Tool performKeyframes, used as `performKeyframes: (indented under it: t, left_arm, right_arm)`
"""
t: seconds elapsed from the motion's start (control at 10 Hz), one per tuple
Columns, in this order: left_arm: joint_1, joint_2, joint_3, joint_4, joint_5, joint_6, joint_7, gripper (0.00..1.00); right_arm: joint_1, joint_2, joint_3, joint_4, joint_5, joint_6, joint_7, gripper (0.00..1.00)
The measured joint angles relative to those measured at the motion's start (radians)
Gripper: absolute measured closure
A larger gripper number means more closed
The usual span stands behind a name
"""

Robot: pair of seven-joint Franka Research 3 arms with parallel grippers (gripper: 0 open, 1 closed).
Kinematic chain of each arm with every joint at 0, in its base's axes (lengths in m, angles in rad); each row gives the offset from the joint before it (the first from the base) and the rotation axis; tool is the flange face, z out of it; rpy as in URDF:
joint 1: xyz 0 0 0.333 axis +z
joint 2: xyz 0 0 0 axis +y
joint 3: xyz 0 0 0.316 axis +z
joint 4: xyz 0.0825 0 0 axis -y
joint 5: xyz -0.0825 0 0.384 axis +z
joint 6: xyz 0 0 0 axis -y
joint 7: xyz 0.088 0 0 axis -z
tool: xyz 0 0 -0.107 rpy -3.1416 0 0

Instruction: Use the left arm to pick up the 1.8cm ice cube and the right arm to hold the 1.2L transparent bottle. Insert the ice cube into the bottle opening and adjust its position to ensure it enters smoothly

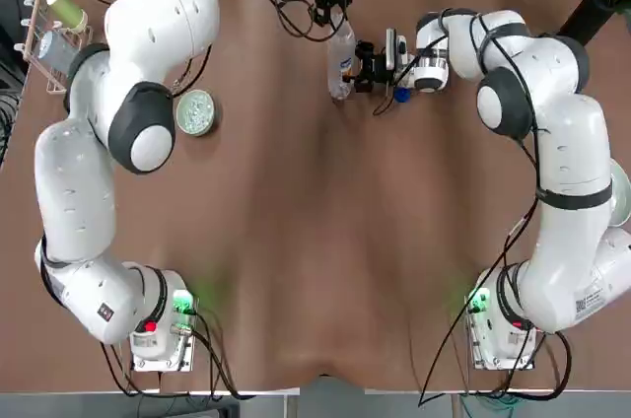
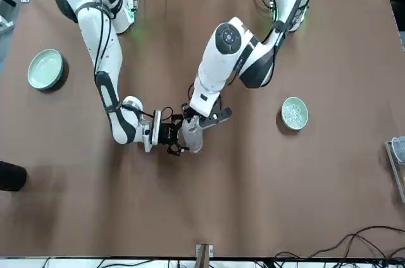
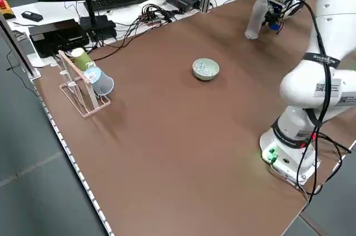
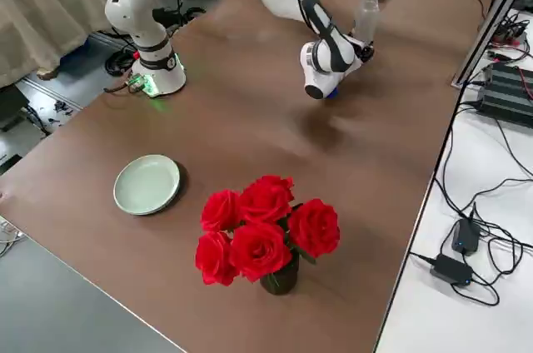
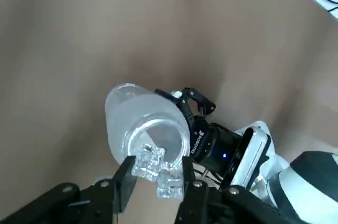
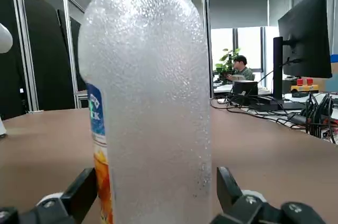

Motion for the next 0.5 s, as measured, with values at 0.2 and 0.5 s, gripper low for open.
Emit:
performKeyframes:
  t: [0.2, 0.5]
  left_arm:
    - [0.000, 0.002, 0.001, 0.000, 0.000, 0.000, 0.000, 0.60]
    - [-0.005, 0.013, 0.001, 0.000, 0.000, 0.005, 0.000, 0.60]
  right_arm:
    - [0.002, 0.000, 0.000, 0.000, 0.000, 0.001, 0.000, 0.00]
    - [0.002, 0.000, 0.000, 0.000, 0.001, 0.001, 0.000, 0.00]
